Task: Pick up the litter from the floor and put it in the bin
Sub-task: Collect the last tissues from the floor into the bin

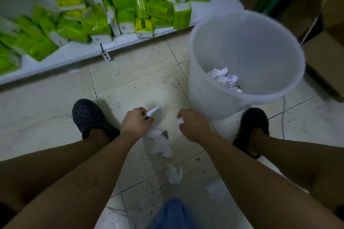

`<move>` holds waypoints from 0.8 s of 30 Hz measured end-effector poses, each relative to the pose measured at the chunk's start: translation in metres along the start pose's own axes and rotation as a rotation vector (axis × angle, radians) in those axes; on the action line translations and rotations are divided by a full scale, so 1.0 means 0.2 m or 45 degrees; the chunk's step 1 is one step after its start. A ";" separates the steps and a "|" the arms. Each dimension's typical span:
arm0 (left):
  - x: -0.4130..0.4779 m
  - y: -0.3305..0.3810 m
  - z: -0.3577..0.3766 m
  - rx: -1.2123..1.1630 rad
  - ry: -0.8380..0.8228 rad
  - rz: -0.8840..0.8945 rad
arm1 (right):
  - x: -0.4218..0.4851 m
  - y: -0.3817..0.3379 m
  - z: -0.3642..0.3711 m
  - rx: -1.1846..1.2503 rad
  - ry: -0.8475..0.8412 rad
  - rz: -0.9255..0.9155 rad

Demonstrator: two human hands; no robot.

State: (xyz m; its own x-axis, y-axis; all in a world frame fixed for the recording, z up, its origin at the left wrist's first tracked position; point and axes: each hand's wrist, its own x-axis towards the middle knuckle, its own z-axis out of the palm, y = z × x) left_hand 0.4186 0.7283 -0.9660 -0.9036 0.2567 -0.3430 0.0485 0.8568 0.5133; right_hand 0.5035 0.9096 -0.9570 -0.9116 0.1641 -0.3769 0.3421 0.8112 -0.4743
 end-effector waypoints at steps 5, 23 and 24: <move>-0.08 0.26 -0.21 -0.082 0.093 0.078 | -0.12 -0.04 -0.32 0.042 0.165 -0.014; -0.09 1.14 -0.34 -0.090 0.284 0.322 | -0.29 0.25 -1.03 0.564 0.832 0.195; -0.07 1.18 -0.33 -0.089 0.287 0.323 | -0.27 0.25 -1.03 0.605 0.866 0.184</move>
State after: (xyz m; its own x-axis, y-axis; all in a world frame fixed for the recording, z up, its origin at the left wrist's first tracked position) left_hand 0.4142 0.8975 -0.7894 -0.9382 0.3457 -0.0189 0.2616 0.7437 0.6152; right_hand 0.5233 1.0567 -0.7971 -0.7383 0.6739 0.0297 0.3867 0.4589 -0.7999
